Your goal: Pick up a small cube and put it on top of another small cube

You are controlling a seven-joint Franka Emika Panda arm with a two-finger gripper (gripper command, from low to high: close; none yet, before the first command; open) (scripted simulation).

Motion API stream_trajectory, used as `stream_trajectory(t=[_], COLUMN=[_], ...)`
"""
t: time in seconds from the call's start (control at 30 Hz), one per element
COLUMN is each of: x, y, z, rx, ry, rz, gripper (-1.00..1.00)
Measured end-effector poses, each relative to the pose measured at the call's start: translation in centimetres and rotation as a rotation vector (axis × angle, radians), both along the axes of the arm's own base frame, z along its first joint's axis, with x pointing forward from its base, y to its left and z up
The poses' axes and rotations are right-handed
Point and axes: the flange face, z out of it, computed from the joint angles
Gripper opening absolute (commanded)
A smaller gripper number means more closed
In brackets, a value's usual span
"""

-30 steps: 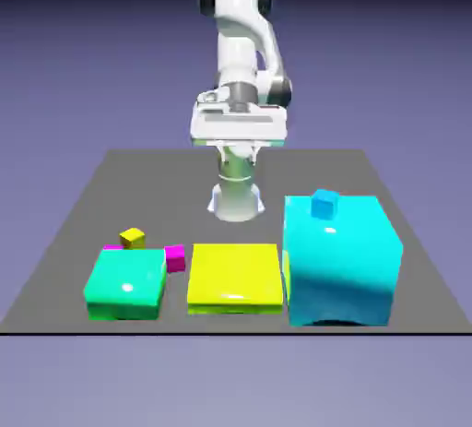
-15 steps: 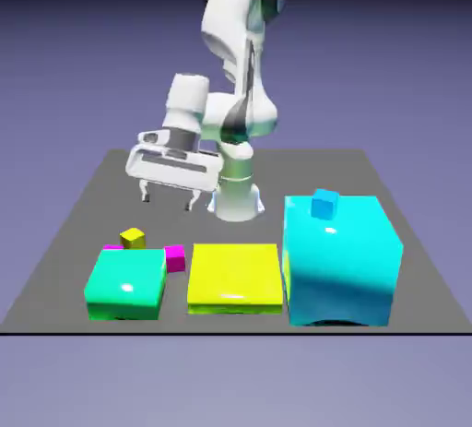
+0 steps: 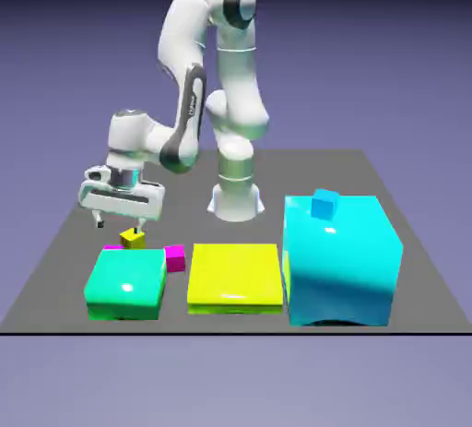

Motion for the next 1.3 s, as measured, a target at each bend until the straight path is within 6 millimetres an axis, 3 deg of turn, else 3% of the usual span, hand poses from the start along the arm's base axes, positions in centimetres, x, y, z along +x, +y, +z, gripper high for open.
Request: stream_trajectory(t=[0.23,0.27,0.47,0.5,0.57,0.77,1.0,1.17,1.23,1.3], x=[-4.8,-4.8,-4.0,-4.0,-4.0,-4.7,-9.2,-12.9,-13.0,-12.8], y=[-3.9,-3.9,-4.0,-4.0,-4.0,-3.9,-1.6,0.5,0.6,0.4], z=[-4.6,-4.6,-10.8,-11.5,-11.5,-5.2,-1.3,0.5,0.6,-0.8], rx=[0.106,0.106,0.107,0.106,0.106,0.107,0.11,0.109,0.109,0.109], ry=[0.028,0.028,0.026,0.028,0.028,0.026,0.036,0.019,0.018,0.016], rz=[-0.027,-0.027,-0.028,-0.027,-0.027,-0.027,-0.135,-0.226,-0.229,-0.228], gripper=[0.0,0.0,0.0,-1.0,-1.0,-1.0,-1.0,-1.0,-1.0,-1.0])
